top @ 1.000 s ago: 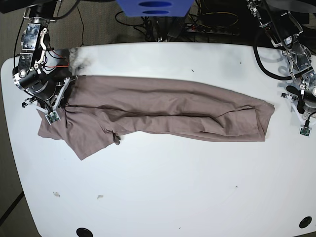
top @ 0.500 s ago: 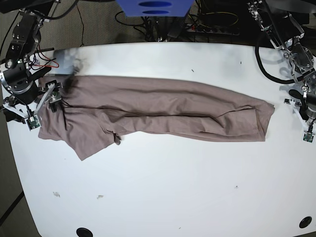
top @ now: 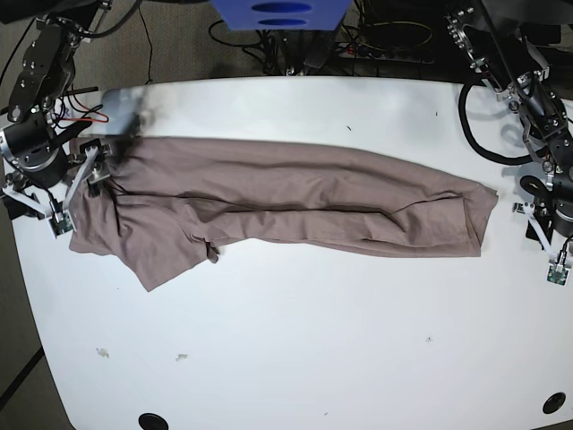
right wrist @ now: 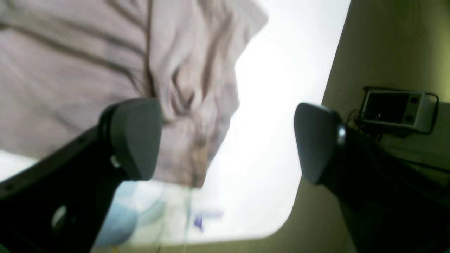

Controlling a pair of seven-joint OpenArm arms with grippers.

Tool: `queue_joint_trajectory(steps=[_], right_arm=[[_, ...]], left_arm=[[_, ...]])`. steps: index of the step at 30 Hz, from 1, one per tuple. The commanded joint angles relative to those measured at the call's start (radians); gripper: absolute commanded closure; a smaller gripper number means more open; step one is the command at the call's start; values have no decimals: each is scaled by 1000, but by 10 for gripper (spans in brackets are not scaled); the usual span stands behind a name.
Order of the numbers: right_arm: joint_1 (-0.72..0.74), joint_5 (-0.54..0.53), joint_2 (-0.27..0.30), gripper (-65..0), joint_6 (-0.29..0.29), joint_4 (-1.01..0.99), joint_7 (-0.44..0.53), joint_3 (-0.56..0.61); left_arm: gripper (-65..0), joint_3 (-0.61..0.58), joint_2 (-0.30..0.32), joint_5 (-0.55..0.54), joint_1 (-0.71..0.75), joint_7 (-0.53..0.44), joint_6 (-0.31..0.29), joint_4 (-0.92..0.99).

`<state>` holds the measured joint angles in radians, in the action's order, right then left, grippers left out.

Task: Fold the T-shirt properly
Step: 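Release the folded shirt and raise both grippers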

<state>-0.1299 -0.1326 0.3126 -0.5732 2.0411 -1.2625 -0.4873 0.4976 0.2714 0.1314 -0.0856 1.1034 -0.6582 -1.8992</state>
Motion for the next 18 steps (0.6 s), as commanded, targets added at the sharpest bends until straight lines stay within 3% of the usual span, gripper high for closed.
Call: queue_joint_trajectory(steps=[1, 11, 18], right_arm=[[63, 1, 20, -556, 5, 13, 8, 2], [240, 1, 15, -556, 5, 13, -46, 97], [306, 1, -39, -556, 5, -10, -46, 134]], left_arm=[[-359, -17, -8, 9, -9, -3, 2, -15], [-359, -20, -70, 11, 28, -9, 2, -15], [-359, -20, -82, 11, 30, -9, 2, -15]])
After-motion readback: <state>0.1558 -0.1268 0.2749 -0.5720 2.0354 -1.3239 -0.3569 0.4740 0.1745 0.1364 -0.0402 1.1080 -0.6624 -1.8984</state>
